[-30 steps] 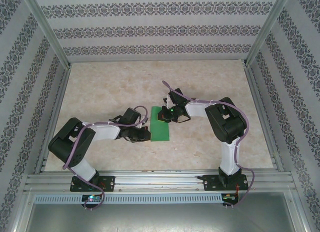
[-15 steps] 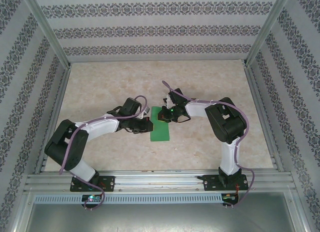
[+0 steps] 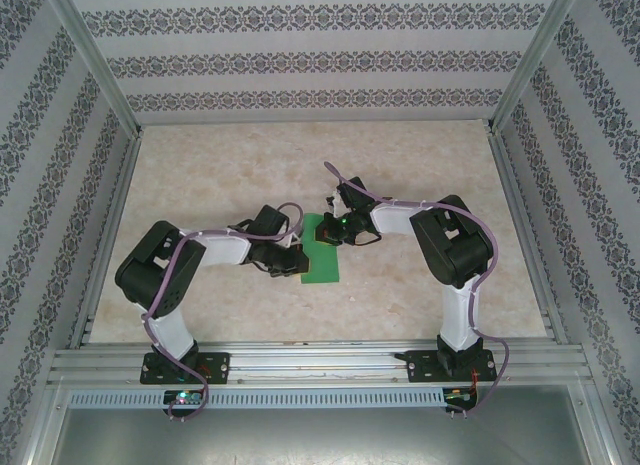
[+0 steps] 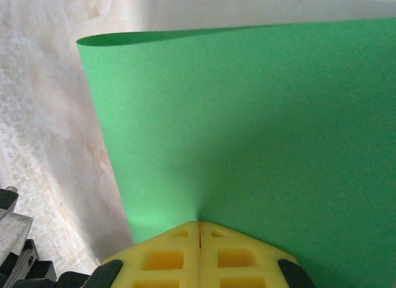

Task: Fold a paper plane with a square sheet of paper (fold left side to right side)
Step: First fold the square sheet of paper in half at the center of the table, then hold the square sheet of paper at the center of the table.

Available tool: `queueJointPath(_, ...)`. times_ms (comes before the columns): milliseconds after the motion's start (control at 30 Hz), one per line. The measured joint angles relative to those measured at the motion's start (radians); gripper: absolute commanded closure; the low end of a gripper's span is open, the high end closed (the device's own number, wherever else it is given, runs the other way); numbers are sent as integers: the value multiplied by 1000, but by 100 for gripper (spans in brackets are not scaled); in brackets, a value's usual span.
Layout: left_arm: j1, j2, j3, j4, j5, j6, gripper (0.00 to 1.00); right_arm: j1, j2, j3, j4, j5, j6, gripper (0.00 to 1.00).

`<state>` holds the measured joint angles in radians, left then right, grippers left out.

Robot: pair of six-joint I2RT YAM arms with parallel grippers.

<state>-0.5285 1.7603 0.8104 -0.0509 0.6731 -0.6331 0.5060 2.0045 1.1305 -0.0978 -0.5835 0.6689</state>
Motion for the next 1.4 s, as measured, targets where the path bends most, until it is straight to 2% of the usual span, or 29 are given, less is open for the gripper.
queueJointPath(233,-7,-51,-81,61,-8,0,91,0,0,0,-3,0,-13,100)
queueJointPath(500,-27,-118,-146,52,-27,0,91,0,0,2,-6,-1,-15,100)
queueJointPath(733,-24,-160,-131,-62,-26,0,90,0,0,3,-6,-1,-19,100)
queueJointPath(900,11,-177,-26,-108,-15,13,90,0,0,3,-7,-1,-19,100)
queueJointPath(1133,33,-53,148,-116,-15,68,91,0,0,3,-7,-2,-22,100)
queueJointPath(1400,33,84,182,-119,-19,96,91,0,0,4,-8,-2,-22,100)
